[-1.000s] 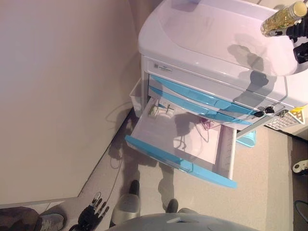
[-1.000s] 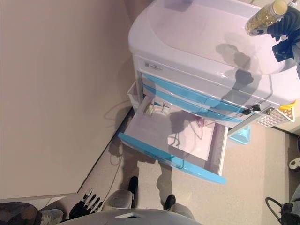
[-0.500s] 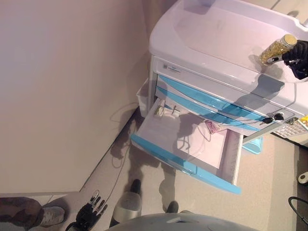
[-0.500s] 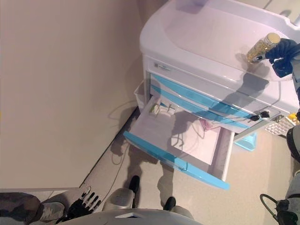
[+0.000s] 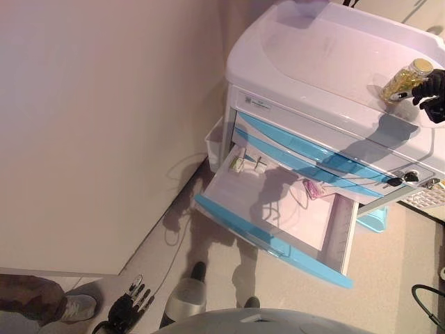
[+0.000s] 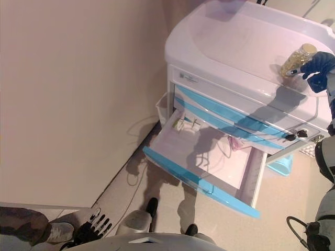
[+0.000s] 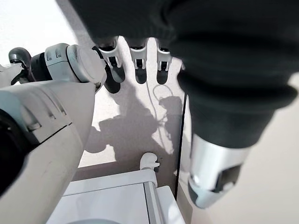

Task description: Open the drawer and pick up the medicine

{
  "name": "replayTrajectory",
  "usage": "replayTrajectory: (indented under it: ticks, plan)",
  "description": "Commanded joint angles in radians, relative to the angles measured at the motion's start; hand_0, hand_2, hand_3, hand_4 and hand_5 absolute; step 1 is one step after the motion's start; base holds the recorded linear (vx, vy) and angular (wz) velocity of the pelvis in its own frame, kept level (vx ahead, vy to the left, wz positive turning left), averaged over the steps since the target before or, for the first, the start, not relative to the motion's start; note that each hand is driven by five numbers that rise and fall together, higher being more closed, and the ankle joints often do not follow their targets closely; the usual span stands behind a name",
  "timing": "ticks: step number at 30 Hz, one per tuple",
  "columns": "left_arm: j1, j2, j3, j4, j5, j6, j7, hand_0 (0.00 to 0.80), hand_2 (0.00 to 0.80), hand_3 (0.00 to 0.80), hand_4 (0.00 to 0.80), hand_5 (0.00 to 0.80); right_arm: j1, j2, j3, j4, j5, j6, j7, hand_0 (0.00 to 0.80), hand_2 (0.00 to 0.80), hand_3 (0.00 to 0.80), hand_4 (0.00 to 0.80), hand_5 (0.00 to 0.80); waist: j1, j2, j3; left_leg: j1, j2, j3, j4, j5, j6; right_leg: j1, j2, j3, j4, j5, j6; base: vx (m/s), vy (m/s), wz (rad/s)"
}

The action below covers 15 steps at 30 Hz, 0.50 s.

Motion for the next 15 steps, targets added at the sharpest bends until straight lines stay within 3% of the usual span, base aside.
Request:
replayTrajectory:
  ticks: [1, 15]
  plan:
    - [0.008, 0.054, -0.052, 0.006, 0.015, 0.001, -0.028, 0.0, 0.0, 0.0, 0.0, 0.0, -0.051, -0.021, 0.067, -0.022, -0.031, -0.036, -0.045, 0.0, 0.0, 0.0, 0.0, 0.0, 0.026, -0.024, 0.004, -0.027, 0.018, -0.048, 0.07, -0.129, -0.034, -0.07, -0.099, -0.001, 0.049, 0.054, 0.076, 0.0, 0.0, 0.0]
    - [0.015, 0.05, -0.068, -0.023, 0.017, -0.019, -0.049, 0.0, 0.0, 0.0, 0.0, 0.0, -0.097, -0.065, 0.078, -0.124, 0.003, 0.031, -0.12, 0.0, 0.0, 0.0, 0.0, 0.0, -0.001, -0.028, -0.012, -0.013, 0.026, -0.02, 0.066, -0.13, -0.038, -0.069, -0.096, 0.011, 0.046, 0.061, 0.079, 0.0, 0.0, 0.0]
